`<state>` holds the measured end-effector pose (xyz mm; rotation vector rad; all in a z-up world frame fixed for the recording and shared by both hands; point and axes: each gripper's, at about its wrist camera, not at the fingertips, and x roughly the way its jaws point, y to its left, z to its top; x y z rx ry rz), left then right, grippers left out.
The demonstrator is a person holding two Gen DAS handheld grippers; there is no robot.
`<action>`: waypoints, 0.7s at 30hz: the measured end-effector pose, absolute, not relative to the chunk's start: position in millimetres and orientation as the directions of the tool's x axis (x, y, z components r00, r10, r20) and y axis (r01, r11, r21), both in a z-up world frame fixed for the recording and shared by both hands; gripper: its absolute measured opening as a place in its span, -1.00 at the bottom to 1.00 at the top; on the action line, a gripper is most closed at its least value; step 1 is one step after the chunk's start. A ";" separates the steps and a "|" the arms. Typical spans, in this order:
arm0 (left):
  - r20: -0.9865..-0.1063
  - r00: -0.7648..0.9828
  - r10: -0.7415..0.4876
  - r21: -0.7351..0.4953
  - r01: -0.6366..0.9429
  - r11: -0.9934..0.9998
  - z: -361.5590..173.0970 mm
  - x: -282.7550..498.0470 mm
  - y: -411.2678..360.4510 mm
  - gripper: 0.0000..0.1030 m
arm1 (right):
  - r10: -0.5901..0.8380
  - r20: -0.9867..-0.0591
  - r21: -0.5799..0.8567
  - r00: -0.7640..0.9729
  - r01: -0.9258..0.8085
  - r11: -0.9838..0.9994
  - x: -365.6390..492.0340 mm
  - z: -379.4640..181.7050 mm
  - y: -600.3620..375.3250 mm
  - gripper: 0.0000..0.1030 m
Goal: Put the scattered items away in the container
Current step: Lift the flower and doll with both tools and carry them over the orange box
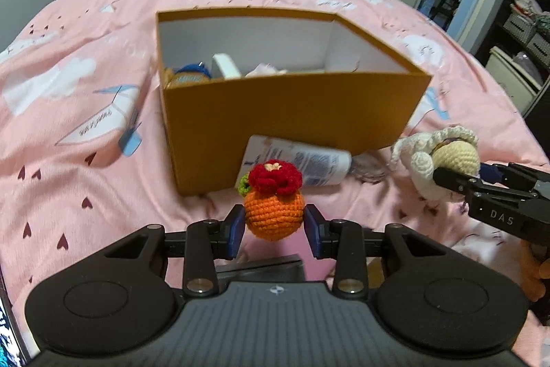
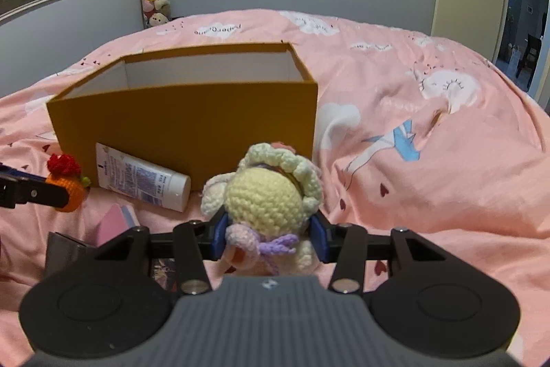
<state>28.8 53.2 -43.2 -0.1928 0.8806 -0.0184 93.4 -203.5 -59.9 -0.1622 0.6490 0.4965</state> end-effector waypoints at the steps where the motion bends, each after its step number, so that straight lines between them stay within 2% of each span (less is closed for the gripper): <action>1: -0.759 0.644 -0.100 -0.177 -0.057 0.983 -39.5 28.1 52.0 -0.17 | 0.395 -0.610 0.011 0.687 -0.491 0.871 91.7 -56.2 -205.2 -0.02; 9: -0.700 0.697 -0.157 -0.201 0.018 0.979 -3.3 24.4 44.2 -0.17 | 0.456 -0.546 0.035 0.703 -0.525 0.850 77.5 -17.7 -215.2 -0.02; 21: -0.588 0.784 -0.198 -0.168 0.120 0.978 57.1 55.9 42.2 -0.17 | 0.579 -0.379 -0.003 0.722 -0.627 0.779 96.3 53.2 -195.4 -0.01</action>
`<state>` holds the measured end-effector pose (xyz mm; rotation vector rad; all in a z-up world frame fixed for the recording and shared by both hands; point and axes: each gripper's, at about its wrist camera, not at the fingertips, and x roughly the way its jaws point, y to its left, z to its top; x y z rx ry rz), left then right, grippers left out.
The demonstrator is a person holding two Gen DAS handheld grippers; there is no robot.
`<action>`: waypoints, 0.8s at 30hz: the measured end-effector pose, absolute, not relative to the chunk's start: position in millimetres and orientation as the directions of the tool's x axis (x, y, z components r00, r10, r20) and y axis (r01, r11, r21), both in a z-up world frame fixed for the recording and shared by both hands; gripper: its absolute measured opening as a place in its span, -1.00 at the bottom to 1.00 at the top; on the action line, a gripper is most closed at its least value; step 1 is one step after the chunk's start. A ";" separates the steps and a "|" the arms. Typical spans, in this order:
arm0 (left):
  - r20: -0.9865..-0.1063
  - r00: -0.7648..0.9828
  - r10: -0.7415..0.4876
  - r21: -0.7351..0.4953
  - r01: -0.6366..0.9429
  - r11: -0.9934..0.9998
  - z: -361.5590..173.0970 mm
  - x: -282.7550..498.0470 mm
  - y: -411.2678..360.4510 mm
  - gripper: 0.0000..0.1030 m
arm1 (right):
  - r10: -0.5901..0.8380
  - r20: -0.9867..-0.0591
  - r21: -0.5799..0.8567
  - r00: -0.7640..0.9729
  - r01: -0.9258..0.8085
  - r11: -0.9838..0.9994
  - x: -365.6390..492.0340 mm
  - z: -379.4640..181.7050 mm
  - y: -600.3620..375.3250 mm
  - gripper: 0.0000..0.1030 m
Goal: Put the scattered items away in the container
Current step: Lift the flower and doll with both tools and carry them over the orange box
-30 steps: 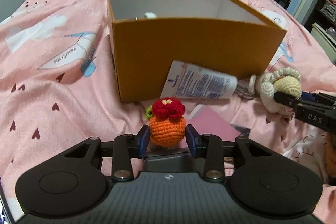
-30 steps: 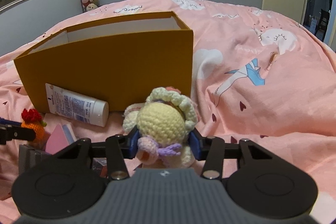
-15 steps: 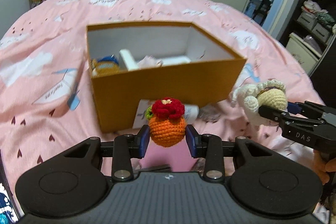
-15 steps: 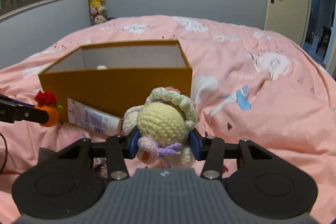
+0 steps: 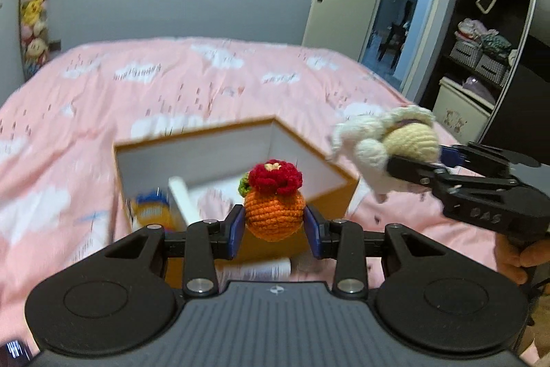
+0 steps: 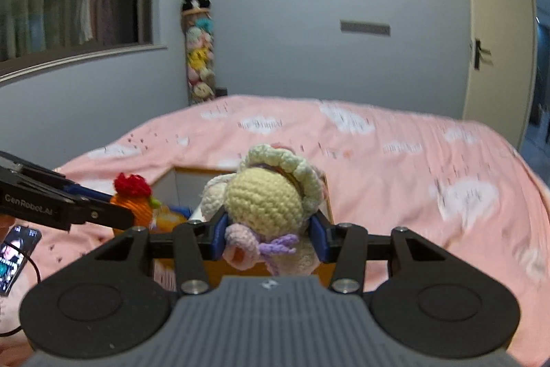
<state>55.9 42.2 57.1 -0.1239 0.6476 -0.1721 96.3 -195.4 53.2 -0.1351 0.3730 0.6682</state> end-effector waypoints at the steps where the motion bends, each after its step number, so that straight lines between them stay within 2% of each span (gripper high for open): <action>1: -0.579 0.790 -0.200 -0.162 0.129 0.978 62.1 61.2 41.9 -0.17 | 0.583 -0.369 -0.020 0.724 -0.633 0.774 100.9 56.6 -190.8 -0.01; 10: -0.538 0.821 -0.190 -0.152 0.127 0.980 74.6 115.8 47.9 -0.18 | 0.605 -0.343 -0.113 0.718 -0.671 0.732 161.8 61.6 -142.1 -0.01; 14: -0.559 0.802 -0.212 -0.206 0.114 0.972 65.2 145.1 54.6 -0.18 | 0.612 -0.372 -0.121 0.698 -0.691 0.713 192.7 52.6 -125.5 -0.01; 19: -0.586 0.794 -0.164 -0.184 0.067 0.981 43.3 175.7 57.8 -0.18 | 0.577 -0.396 -0.182 0.714 -0.677 0.713 223.8 32.9 -107.5 -0.01; 24: -0.649 0.751 -0.122 -0.203 -0.017 0.979 9.0 201.8 60.6 -0.18 | 0.550 -0.461 -0.219 0.697 -0.689 0.690 247.5 12.9 -85.3 -0.01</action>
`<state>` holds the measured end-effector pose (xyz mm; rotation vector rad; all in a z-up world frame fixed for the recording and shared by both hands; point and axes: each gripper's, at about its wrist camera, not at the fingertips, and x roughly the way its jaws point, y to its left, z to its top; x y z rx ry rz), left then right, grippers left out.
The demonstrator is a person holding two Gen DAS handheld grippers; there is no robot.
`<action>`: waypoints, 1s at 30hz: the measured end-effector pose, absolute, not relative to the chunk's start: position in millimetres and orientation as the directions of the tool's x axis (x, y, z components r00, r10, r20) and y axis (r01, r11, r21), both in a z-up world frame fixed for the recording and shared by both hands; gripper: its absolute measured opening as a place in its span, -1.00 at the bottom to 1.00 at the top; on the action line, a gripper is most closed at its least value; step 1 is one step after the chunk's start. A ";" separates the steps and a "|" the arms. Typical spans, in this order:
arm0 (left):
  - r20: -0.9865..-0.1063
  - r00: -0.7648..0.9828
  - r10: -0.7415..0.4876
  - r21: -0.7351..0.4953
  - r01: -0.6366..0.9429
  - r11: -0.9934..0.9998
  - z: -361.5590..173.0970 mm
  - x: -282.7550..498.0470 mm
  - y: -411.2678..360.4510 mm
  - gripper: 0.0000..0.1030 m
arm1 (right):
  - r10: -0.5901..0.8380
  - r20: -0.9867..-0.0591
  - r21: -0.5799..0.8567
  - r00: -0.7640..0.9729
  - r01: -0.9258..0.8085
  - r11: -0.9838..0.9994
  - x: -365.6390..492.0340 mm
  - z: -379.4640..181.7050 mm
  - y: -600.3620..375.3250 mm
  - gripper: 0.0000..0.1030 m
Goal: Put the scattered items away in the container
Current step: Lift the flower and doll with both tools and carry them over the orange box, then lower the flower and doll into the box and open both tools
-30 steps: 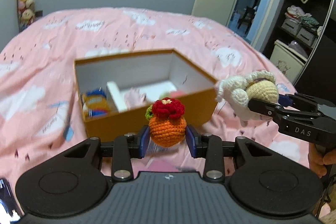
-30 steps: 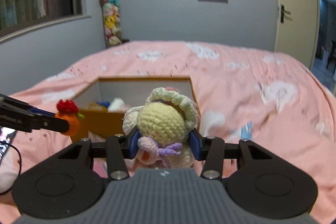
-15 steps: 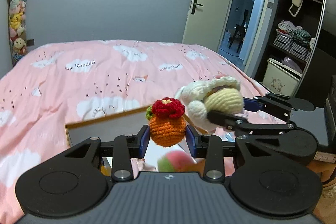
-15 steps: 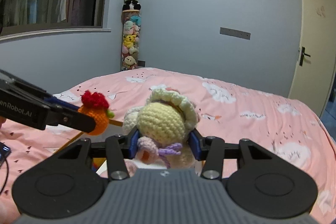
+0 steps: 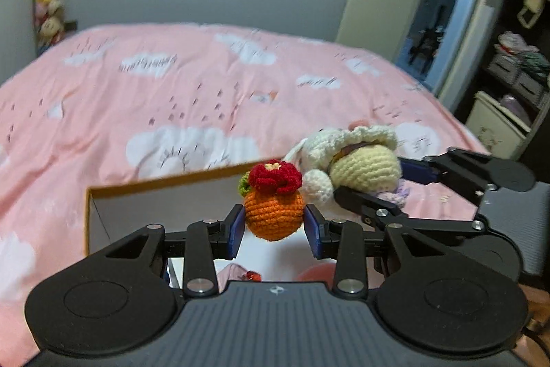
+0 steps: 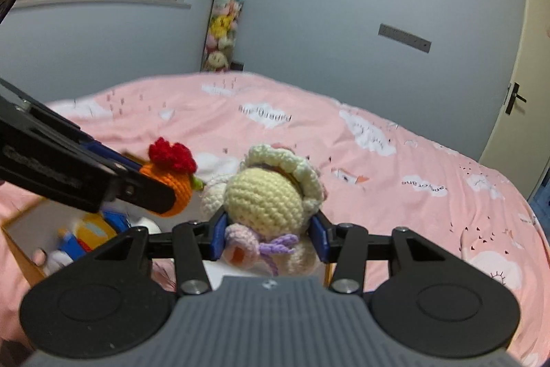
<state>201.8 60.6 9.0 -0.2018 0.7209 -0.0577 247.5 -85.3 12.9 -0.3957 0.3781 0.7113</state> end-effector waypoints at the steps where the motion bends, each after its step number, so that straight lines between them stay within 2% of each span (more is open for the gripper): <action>1: -0.659 0.742 -0.122 -0.208 -0.025 0.978 2.4 205.6 60.0 -0.18 | 0.541 -0.473 -0.236 0.696 -0.691 0.683 249.6 9.4 -81.3 -0.01; 9: -0.704 0.697 -0.137 -0.277 -0.092 0.956 -33.9 223.4 59.2 -0.18 | 0.486 -0.557 -0.380 0.673 -0.727 0.572 262.3 -22.6 -63.2 0.00; 16: -0.738 0.652 -0.175 -0.353 -0.153 0.923 -54.4 233.9 65.4 -0.18 | 0.430 -0.620 -0.419 0.656 -0.740 0.526 260.7 -38.7 -57.1 0.01; 21: -0.798 0.585 -0.147 -0.320 -0.205 0.925 -59.7 239.4 61.2 -0.18 | 0.398 -0.656 -0.423 0.642 -0.749 0.511 256.0 -50.5 -55.7 0.03; 30: -0.838 0.531 -0.126 -0.285 -0.230 0.930 -65.1 246.0 53.6 -0.17 | 0.374 -0.680 -0.421 0.630 -0.754 0.504 254.2 -59.8 -58.5 0.06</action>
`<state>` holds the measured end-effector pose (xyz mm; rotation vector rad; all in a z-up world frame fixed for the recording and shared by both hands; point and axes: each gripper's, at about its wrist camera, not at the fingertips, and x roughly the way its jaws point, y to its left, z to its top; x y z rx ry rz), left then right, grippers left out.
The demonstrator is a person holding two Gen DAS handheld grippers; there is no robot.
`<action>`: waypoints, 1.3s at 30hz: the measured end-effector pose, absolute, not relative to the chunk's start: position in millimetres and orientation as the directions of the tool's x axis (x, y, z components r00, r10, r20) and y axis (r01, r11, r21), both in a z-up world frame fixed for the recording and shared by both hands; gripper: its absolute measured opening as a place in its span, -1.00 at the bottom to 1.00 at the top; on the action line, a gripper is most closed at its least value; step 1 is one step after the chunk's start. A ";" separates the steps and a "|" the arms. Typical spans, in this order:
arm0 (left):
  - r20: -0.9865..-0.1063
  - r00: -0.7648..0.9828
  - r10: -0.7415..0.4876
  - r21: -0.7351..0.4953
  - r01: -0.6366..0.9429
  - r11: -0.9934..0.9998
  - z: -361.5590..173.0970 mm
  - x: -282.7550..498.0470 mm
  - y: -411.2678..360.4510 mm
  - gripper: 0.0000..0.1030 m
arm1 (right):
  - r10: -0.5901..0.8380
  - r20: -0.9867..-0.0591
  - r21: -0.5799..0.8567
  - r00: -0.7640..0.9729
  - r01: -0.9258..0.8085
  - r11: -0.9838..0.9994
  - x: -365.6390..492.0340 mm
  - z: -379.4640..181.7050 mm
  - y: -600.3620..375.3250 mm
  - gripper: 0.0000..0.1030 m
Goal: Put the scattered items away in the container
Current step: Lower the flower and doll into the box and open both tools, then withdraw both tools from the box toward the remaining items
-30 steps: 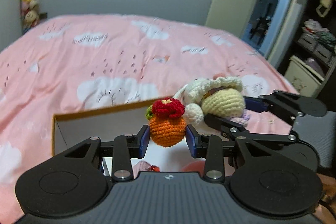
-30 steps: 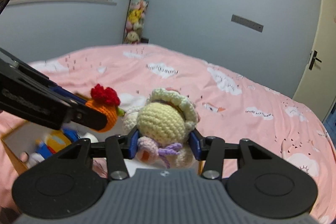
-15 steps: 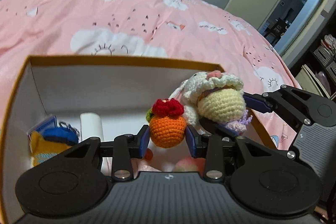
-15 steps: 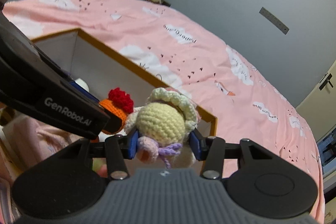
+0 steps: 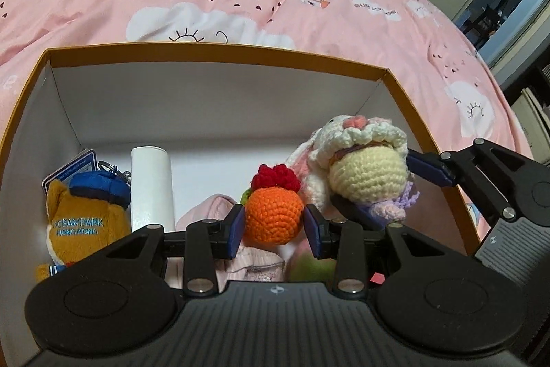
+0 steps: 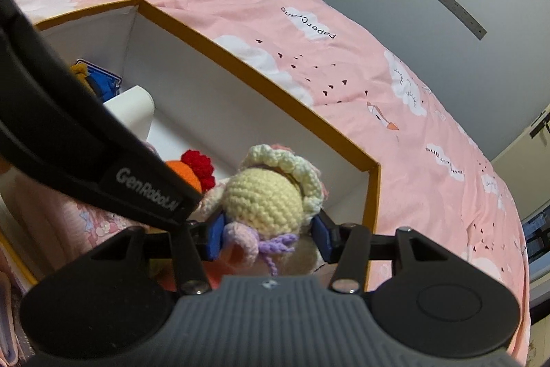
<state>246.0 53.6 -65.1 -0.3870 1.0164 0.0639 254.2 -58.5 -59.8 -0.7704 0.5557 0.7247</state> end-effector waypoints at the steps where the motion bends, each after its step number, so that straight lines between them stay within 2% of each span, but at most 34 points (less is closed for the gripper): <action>1: -0.840 0.527 -0.126 -0.283 -0.229 0.931 -65.2 246.6 53.2 -0.17 | 0.372 -0.680 -0.422 0.632 -0.753 0.506 254.1 -59.9 -59.2 0.06; 7: -0.849 0.512 -0.127 -0.274 -0.222 0.936 -65.9 247.9 51.7 -0.14 | 0.366 -0.690 -0.411 0.624 -0.754 0.512 259.0 -59.9 -58.3 0.09; 15: -0.846 0.510 -0.159 -0.304 -0.214 0.928 -67.1 247.5 53.7 0.18 | 0.354 -0.708 -0.389 0.611 -0.756 0.527 262.7 -59.7 -60.7 0.18; 20: -0.842 0.512 -0.170 -0.324 -0.229 0.918 -68.1 245.7 55.6 0.31 | 0.358 -0.698 -0.395 0.620 -0.751 0.529 260.8 -56.2 -65.5 0.37; 25: -0.825 0.547 -0.141 -0.312 -0.232 0.921 -64.5 239.9 53.6 0.33 | 0.358 -0.684 -0.406 0.635 -0.740 0.537 257.8 -51.9 -71.4 0.45; 39: -0.738 0.673 -0.053 -0.258 -0.209 0.943 -42.6 219.2 46.5 0.36 | 0.402 -0.654 -0.310 0.640 -0.712 0.629 251.3 -40.1 -87.4 0.55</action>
